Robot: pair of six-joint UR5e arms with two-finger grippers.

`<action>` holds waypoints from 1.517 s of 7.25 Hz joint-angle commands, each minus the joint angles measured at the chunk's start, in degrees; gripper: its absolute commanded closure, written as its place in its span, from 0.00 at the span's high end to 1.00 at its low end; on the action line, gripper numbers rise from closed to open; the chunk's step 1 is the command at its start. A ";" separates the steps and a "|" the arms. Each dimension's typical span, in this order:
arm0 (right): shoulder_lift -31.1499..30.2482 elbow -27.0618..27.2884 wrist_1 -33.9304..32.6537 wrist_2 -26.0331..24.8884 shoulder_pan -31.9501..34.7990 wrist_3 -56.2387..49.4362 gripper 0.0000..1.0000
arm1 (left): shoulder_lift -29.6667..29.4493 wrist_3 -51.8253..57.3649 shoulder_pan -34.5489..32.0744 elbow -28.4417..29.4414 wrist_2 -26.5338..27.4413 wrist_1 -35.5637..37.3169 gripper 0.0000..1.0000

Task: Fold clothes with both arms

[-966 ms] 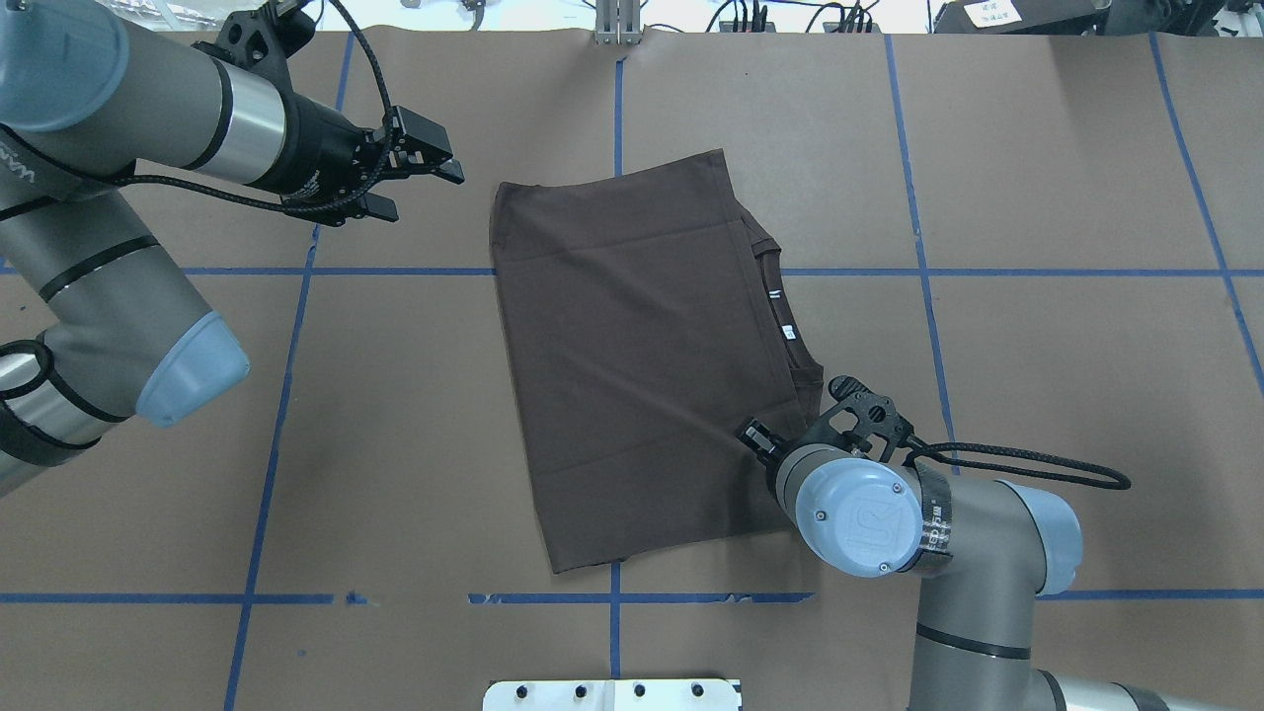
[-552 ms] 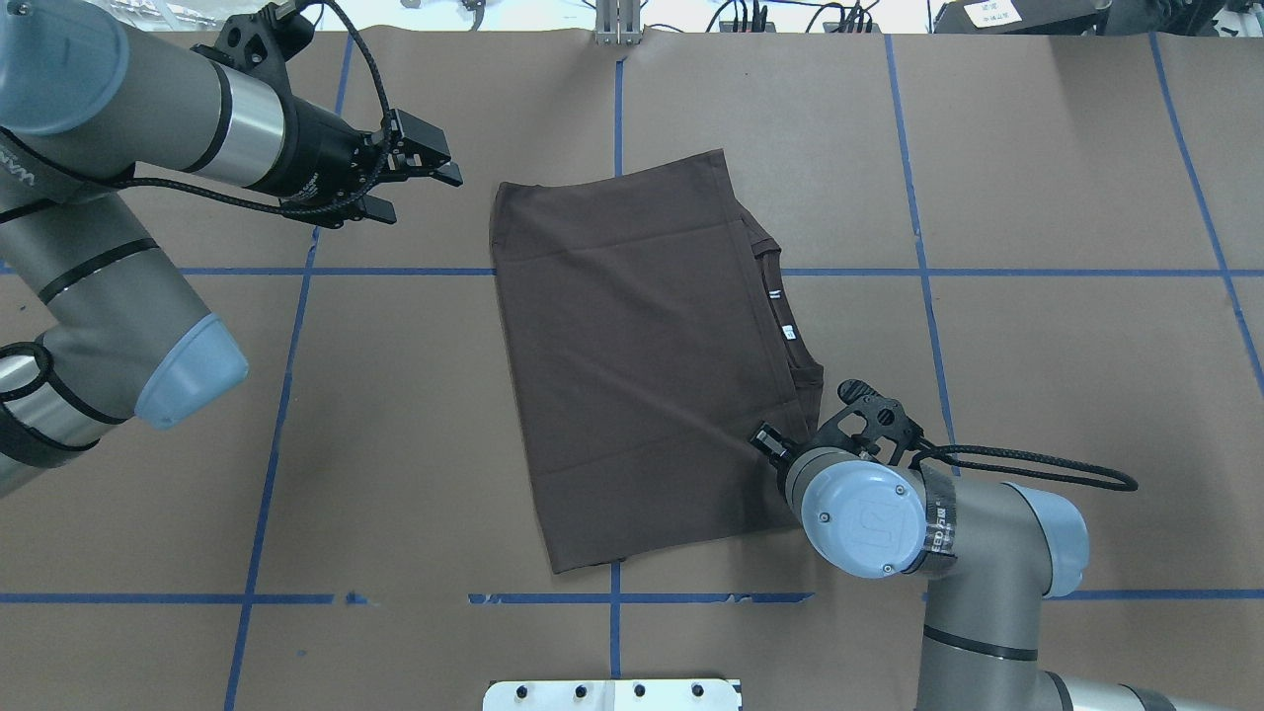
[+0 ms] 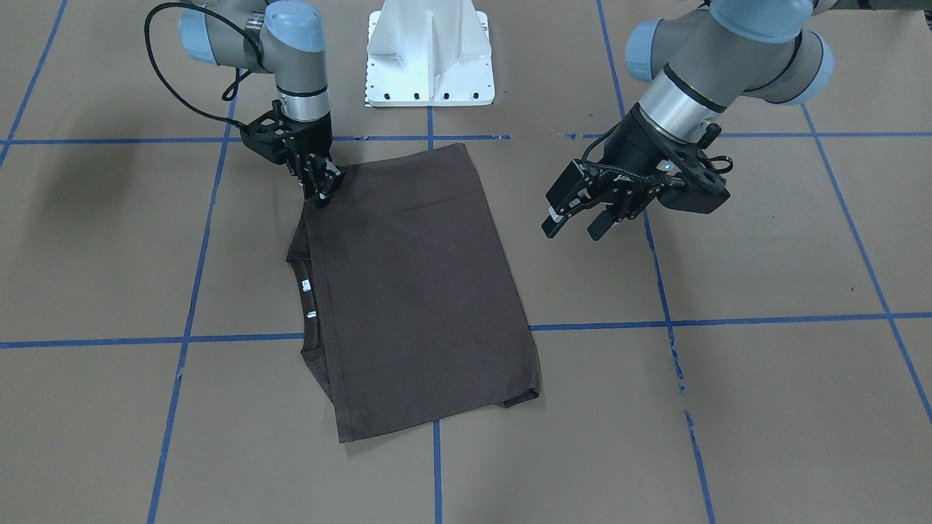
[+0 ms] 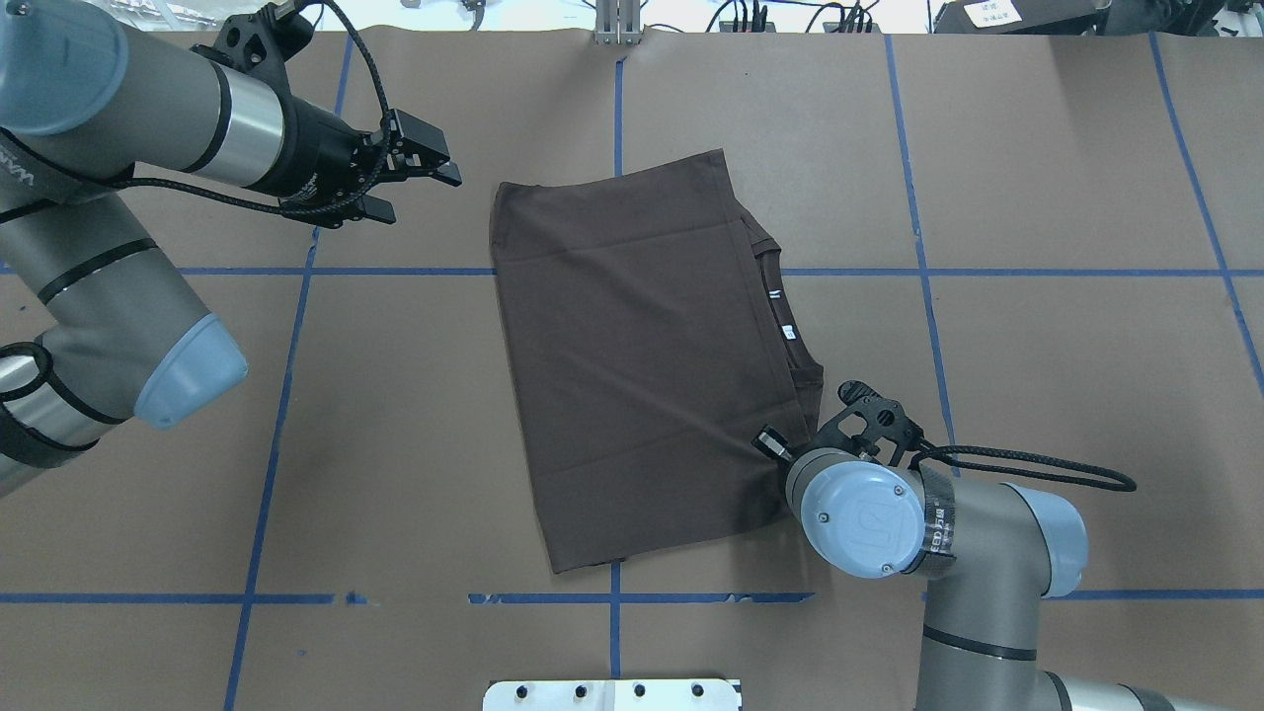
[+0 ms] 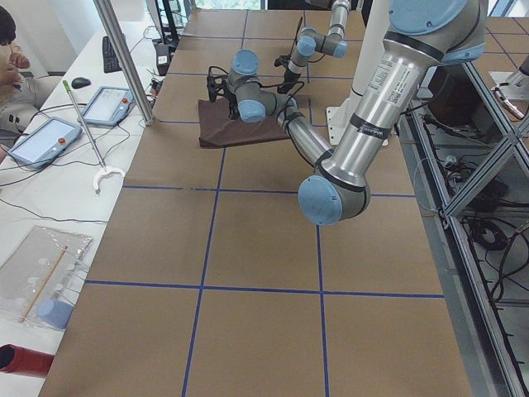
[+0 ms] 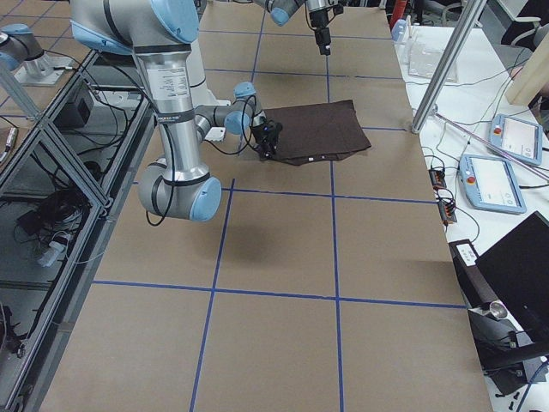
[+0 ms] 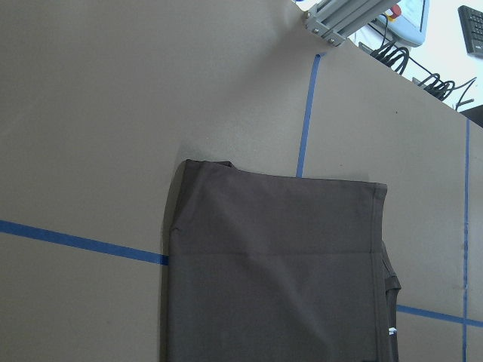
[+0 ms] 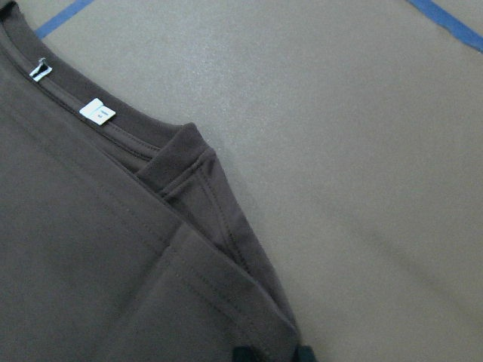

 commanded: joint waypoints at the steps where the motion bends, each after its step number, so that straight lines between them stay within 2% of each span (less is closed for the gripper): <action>1: 0.46 0.58 -0.19 0.17 0.00 0.00 0.00 | 0.03 0.00 -0.02 -0.09 -0.04 0.00 0.87; 3: 0.64 0.93 -0.11 -0.09 -0.09 0.00 0.00 | 0.03 -0.09 -0.02 -0.09 -0.04 0.00 0.87; 5: -0.06 4.60 -0.71 -0.26 -1.14 0.35 0.00 | 0.29 -0.09 -0.11 -0.09 -0.04 0.00 0.87; 6: 0.55 6.28 -4.55 -1.48 -3.32 0.61 0.00 | 0.90 -0.09 -0.11 -0.26 -0.13 0.00 0.87; 7: 0.64 7.95 -6.50 -1.58 -4.21 0.61 0.00 | 4.48 -0.78 -0.02 -3.57 -0.30 -0.09 0.87; 9: 0.29 7.96 -6.61 -1.58 -4.40 0.61 0.00 | 8.98 -14.69 4.16 -9.38 0.40 -0.70 0.87; 10: 0.72 8.05 -6.61 -1.50 -4.40 0.53 0.00 | 10.12 -22.60 10.29 -11.06 6.75 -0.79 0.88; 11: 0.47 8.75 -6.61 -1.50 -4.31 0.53 0.00 | 10.31 -28.42 17.13 -10.55 15.43 -0.70 0.88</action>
